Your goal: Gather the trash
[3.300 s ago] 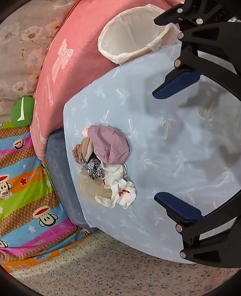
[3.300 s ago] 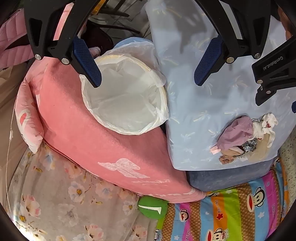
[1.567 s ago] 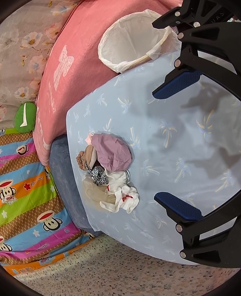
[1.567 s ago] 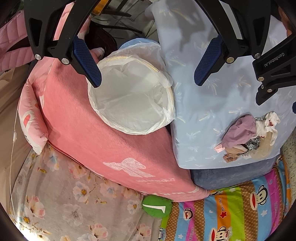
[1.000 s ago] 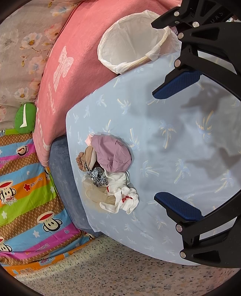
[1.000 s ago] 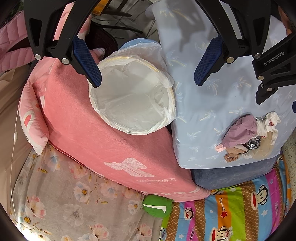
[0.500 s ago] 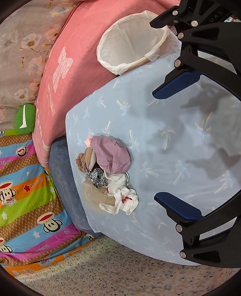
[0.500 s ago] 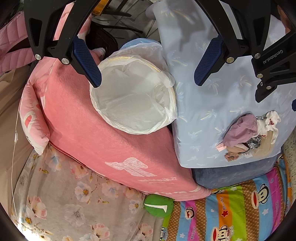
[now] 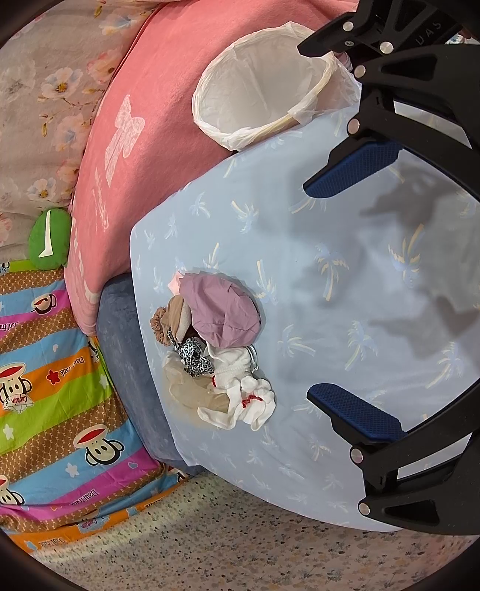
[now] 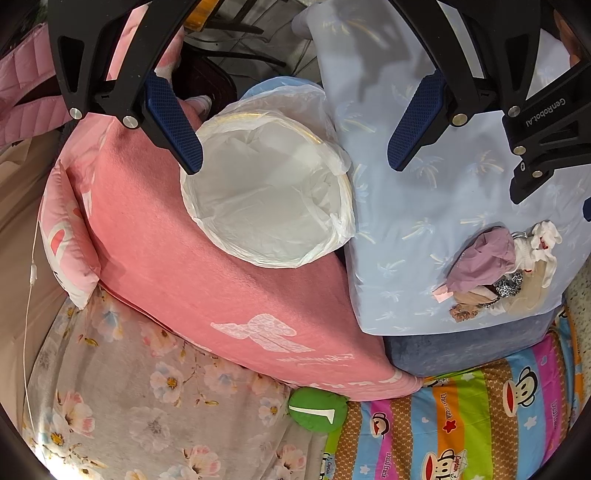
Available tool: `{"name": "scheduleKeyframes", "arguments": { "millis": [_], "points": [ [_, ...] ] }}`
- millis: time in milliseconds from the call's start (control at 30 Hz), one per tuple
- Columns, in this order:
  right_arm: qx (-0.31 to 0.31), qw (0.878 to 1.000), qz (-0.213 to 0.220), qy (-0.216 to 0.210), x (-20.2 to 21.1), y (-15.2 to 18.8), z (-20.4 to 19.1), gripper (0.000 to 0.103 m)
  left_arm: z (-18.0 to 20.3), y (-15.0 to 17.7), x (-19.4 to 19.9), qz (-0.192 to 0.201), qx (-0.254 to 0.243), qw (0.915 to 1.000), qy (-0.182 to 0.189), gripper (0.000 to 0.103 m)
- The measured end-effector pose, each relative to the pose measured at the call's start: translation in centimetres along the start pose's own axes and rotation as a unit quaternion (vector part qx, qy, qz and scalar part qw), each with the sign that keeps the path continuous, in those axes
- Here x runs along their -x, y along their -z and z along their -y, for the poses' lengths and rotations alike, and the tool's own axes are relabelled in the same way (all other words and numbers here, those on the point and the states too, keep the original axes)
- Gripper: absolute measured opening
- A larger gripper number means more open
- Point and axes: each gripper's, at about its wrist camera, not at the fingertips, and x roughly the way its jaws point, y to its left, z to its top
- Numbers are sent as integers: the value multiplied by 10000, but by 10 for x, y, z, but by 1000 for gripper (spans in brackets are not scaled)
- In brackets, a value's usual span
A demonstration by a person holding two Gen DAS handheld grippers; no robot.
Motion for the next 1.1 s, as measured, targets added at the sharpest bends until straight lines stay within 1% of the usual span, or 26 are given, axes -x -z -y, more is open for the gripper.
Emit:
{"name": "scheduleKeyframes", "arguments": {
  "millis": [233,667,900,1100],
  "points": [
    [-6,10000,5,2,0,0,0,97,5,1,-2,0,-31,10000,58,96],
    [-104,9999,50,93,0,-2,2,97,-4,-1,-4,24,-18,9997,225,96],
    [-200,9996,133,134,2,-8,1,97,-10,-5,-6,165,-36,9993,344,96],
    [-264,9996,112,68,-4,-16,-6,97,-27,-10,-16,187,93,9987,467,96]
  ]
}}
